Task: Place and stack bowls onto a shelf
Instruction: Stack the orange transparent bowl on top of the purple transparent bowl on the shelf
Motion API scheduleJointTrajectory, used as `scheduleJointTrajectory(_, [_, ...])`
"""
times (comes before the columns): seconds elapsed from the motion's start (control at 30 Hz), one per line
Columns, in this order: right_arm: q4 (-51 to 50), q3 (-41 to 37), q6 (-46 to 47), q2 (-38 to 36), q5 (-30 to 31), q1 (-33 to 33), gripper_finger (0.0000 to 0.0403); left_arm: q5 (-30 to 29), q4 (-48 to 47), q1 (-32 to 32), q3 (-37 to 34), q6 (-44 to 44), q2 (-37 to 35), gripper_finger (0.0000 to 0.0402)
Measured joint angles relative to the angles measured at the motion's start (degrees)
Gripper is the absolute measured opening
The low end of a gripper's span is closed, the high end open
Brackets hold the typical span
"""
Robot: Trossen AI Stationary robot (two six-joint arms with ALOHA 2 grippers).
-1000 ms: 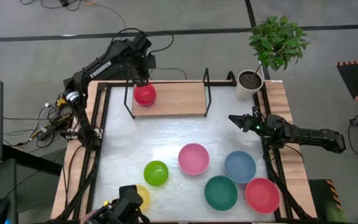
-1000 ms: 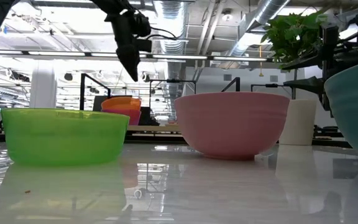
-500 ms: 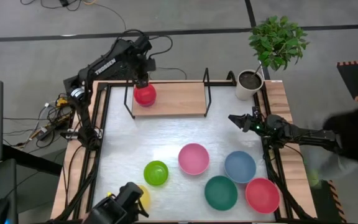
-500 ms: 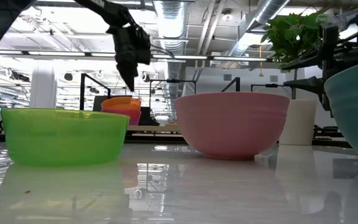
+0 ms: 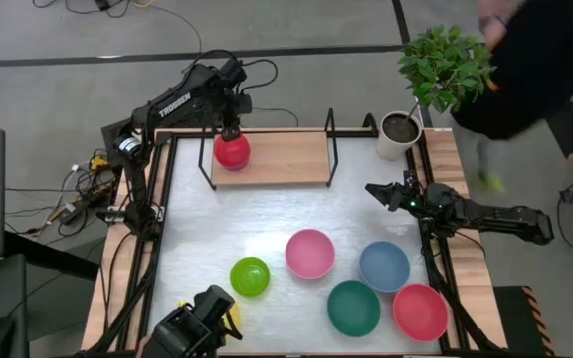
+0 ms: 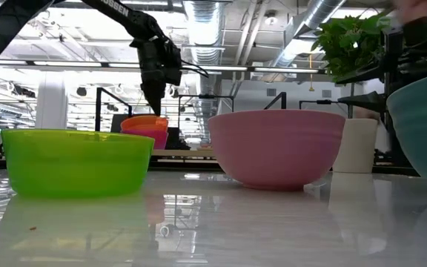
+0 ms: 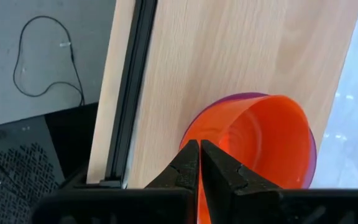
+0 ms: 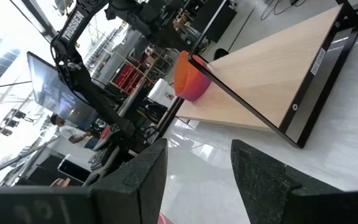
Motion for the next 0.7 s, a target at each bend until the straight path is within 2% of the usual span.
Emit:
scheduleJointTrajectory(0.17, [0.0,0.0,0.02,0.0,0.0,0.0,0.0203,-0.13,-1.75,0.01,0.6,-2.19,-0.34,0.0])
scheduleJointTrajectory(0.4, [0.0,-0.02,-0.23,0.0,0.0,0.0,0.0203,-0.14,-2.76,-0.02,0.85,-10.56,-2.67,0.0])
scheduleJointTrajectory(0.7, [0.0,-0.02,-0.39,0.0,-0.02,0.09,0.0203,-3.42,4.53,0.2,-4.12,-14.5,-2.56,0.0])
